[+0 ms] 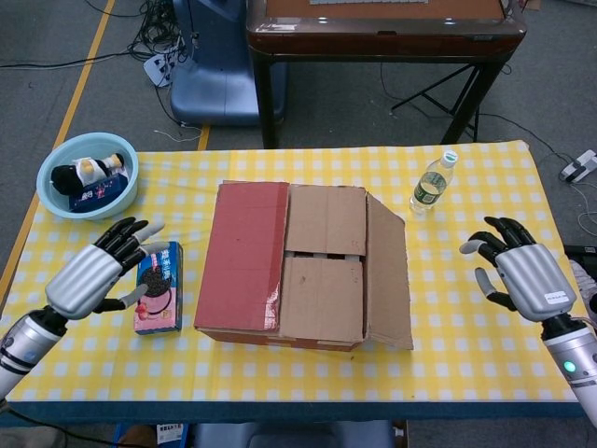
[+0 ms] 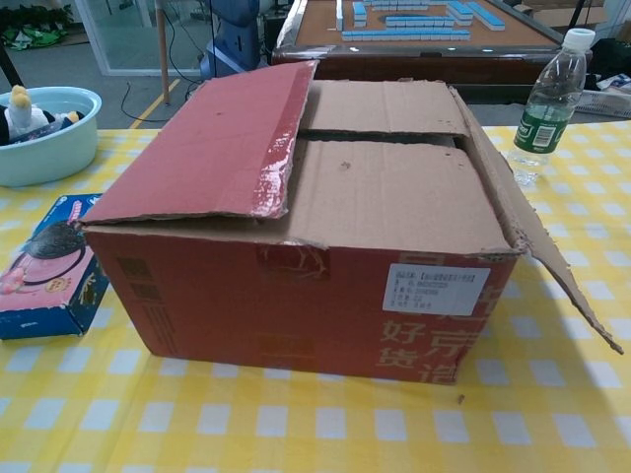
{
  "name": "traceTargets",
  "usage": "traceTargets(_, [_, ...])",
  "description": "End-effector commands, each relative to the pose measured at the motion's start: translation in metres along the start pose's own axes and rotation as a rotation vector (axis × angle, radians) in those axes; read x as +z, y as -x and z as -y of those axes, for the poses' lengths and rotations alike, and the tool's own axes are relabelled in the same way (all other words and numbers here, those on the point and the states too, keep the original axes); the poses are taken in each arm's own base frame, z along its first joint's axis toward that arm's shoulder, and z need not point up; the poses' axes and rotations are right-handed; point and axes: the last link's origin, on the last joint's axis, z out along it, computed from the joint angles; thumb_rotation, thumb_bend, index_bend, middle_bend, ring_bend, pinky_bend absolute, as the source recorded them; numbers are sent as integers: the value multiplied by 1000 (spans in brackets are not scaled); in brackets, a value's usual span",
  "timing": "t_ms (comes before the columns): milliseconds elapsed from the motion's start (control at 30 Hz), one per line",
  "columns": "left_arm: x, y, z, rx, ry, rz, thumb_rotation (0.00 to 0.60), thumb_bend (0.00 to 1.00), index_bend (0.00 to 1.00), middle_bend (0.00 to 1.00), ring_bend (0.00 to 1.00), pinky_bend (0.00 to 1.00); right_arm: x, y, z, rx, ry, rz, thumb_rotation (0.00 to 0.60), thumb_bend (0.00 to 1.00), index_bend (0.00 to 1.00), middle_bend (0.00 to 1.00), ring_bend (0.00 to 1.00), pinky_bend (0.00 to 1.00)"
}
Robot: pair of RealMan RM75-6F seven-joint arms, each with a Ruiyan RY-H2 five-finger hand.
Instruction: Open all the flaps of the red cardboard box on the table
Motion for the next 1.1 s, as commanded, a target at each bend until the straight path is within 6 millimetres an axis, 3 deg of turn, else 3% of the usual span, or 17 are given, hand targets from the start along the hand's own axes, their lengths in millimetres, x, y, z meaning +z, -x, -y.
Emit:
traceTargets(33, [40,5,-18,13,166,64,600,450,257,118,29,0,-1,-1,-1,2,4,-9,600,500,330,286,97,104])
traceTargets(167, [69,9,-39,26,266,115,593,525,259,121,30,0,-2,-1,-3,1,11,-10,600,528,329,284,97,104])
traceTargets(400, [110,10,-77,27,392,162,518,637,304,156,29,0,-2,0,-7,7,25,-8,600,583,329,280,97,104])
traceTargets(467, [121,11,-86,27,418,171,477,648,322,175,29,0,-1,1,-8,11,28,-8,600,589,329,280,97,104])
traceTargets(633, [144,13,-102,67,434,238,303,658,320,188,24,0,-2,2,-11,16,34,-5,600,598,328,279,97,104])
traceTargets(833, [158,13,-113,100,396,336,190,663,316,188,0,0,-4,2,-13,24,40,-9,600,601,329,279,97,104])
traceTargets(1100, [161,19,-111,180,359,381,131,664,339,210,0,0,-6,5,-18,40,58,-11,600,603,329,279,97,104])
